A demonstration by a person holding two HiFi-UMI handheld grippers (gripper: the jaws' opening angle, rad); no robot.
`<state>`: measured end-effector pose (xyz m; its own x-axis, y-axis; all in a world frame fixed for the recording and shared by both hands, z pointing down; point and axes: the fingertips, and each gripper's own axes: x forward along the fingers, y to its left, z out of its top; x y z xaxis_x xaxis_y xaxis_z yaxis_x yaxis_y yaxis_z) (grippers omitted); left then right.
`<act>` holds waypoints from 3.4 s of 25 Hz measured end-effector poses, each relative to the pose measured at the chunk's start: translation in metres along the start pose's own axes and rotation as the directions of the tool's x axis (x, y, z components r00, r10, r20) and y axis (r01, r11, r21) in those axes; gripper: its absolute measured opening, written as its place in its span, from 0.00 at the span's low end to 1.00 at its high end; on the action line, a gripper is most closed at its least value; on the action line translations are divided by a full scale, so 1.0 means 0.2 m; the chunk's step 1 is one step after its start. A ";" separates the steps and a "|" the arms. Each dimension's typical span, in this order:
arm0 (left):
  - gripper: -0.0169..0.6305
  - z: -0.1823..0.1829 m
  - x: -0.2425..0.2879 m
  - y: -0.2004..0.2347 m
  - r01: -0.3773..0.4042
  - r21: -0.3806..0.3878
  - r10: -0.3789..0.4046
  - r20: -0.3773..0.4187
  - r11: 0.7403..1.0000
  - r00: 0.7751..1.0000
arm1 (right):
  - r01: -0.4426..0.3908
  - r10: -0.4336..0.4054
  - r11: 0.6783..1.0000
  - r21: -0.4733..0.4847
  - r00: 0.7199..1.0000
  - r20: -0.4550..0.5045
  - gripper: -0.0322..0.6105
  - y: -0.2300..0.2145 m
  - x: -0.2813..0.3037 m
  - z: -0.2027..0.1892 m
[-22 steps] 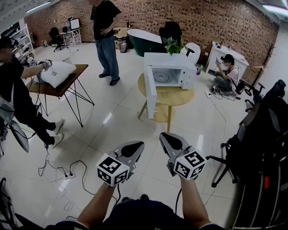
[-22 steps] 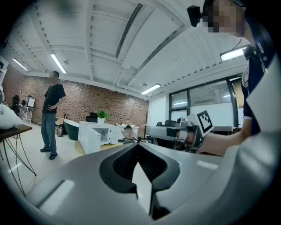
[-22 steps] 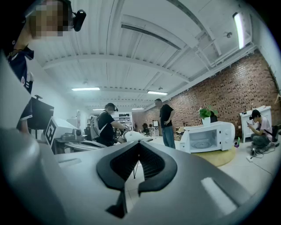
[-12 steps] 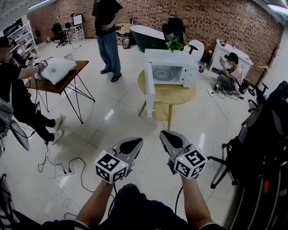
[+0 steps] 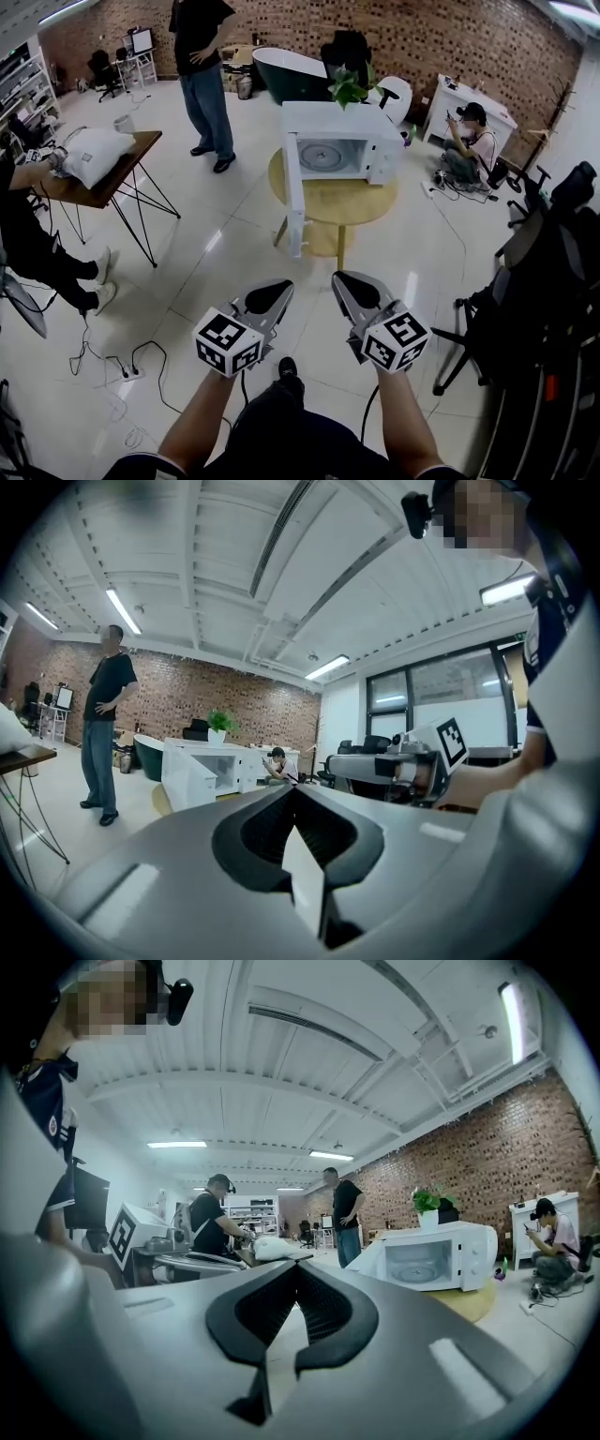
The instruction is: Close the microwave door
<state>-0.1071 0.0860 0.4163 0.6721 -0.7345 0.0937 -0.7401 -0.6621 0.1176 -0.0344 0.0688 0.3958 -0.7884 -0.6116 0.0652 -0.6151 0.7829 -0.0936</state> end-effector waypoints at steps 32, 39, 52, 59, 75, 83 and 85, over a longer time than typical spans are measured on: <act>0.04 -0.09 0.69 0.89 -0.072 -0.013 0.070 -0.122 0.997 0.990 | -0.029 0.030 0.999 0.019 0.999 -0.037 0.05 -0.75 0.71 0.10; 0.04 -0.12 0.73 0.88 -0.062 -0.026 0.058 -0.138 0.998 0.989 | -0.044 0.045 0.999 0.031 0.999 -0.029 0.05 -0.83 0.75 0.12; 0.04 -0.07 0.99 0.77 0.026 -0.007 -0.027 -0.136 1.000 0.990 | 0.017 -0.017 0.999 0.033 1.000 0.001 0.05 -1.06 0.70 0.18; 0.04 -0.05 1.21 0.72 0.052 -0.014 -0.053 -0.125 0.999 0.991 | 0.098 -0.098 0.994 0.050 0.995 -0.005 0.05 -1.25 0.58 0.16; 0.04 0.00 1.72 0.72 0.038 0.014 -0.036 -0.120 0.999 0.992 | 0.225 -0.225 0.970 0.089 0.974 -0.011 0.05 -1.73 0.40 0.13; 0.04 -0.01 1.94 0.78 -0.006 0.014 0.008 -0.132 1.000 0.991 | 0.191 -0.192 0.976 0.106 0.981 -0.002 0.05 -1.99 0.47 0.14; 0.04 -0.01 1.99 0.80 -0.015 0.011 0.016 -0.135 1.000 0.991 | 0.177 -0.177 0.978 0.110 0.984 -0.007 0.05 -2.05 0.50 0.13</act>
<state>0.0429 -0.3124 0.4752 0.6570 -0.7184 0.2286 -0.7503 -0.6528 0.1049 0.1390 -0.3155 0.4143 -0.6673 -0.7396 0.0877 -0.7401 0.6453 -0.1891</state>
